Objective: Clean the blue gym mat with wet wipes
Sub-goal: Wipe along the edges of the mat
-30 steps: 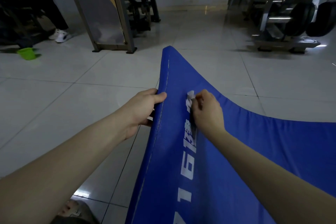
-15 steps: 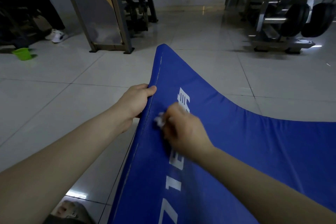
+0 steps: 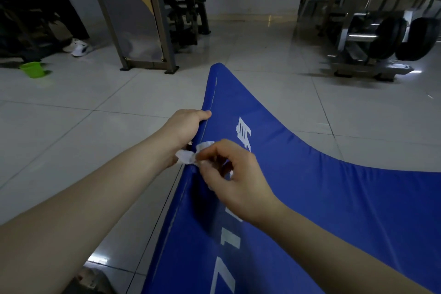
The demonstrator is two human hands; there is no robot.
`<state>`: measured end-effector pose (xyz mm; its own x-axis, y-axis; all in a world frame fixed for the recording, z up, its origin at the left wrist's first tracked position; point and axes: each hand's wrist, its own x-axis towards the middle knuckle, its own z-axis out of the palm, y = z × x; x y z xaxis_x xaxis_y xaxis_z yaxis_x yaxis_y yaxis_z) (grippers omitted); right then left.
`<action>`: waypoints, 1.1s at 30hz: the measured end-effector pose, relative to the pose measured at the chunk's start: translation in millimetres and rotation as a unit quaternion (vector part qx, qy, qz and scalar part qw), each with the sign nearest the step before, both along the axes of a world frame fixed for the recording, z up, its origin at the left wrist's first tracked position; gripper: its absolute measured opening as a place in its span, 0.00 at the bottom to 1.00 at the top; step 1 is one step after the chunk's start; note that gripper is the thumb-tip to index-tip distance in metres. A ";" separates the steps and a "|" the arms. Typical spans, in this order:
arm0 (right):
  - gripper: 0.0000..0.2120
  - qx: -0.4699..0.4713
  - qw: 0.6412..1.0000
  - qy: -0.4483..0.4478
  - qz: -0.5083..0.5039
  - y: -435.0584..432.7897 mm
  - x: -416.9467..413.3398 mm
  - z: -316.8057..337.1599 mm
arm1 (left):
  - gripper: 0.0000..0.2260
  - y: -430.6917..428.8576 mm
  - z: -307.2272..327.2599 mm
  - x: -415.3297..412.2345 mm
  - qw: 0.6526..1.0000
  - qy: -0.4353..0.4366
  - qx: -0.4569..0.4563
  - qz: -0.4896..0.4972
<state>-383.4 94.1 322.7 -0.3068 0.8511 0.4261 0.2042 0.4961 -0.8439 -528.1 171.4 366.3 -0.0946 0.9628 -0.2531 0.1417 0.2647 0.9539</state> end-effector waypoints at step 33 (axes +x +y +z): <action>0.08 0.129 0.971 -0.143 -0.142 63.3 9.0 16.7 | 0.09 6.8 20.6 17.1 0.986 0.110 0.070 -0.101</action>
